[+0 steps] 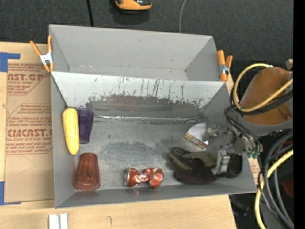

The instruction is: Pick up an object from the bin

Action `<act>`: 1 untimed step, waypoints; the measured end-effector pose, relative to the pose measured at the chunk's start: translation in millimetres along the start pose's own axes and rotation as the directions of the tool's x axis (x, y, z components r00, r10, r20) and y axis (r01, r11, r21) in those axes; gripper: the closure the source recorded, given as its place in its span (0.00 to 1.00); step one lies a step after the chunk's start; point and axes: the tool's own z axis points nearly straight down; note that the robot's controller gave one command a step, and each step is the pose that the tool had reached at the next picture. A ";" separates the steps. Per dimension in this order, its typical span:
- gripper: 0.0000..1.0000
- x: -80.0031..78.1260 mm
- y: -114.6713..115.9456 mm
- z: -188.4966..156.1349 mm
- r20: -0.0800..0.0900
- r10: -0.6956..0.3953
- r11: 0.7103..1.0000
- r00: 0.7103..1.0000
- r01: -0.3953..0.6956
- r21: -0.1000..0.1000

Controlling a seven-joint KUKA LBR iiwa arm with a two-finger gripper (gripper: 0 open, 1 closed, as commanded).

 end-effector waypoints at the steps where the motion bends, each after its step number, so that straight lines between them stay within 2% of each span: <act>1: 0.00 -2.1 0.7 -4.5 0.008 -0.002 1.000 1.000 0.002 0.001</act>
Offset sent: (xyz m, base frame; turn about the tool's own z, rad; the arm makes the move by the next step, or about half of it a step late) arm -0.0144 0.0216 -0.0743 0.1867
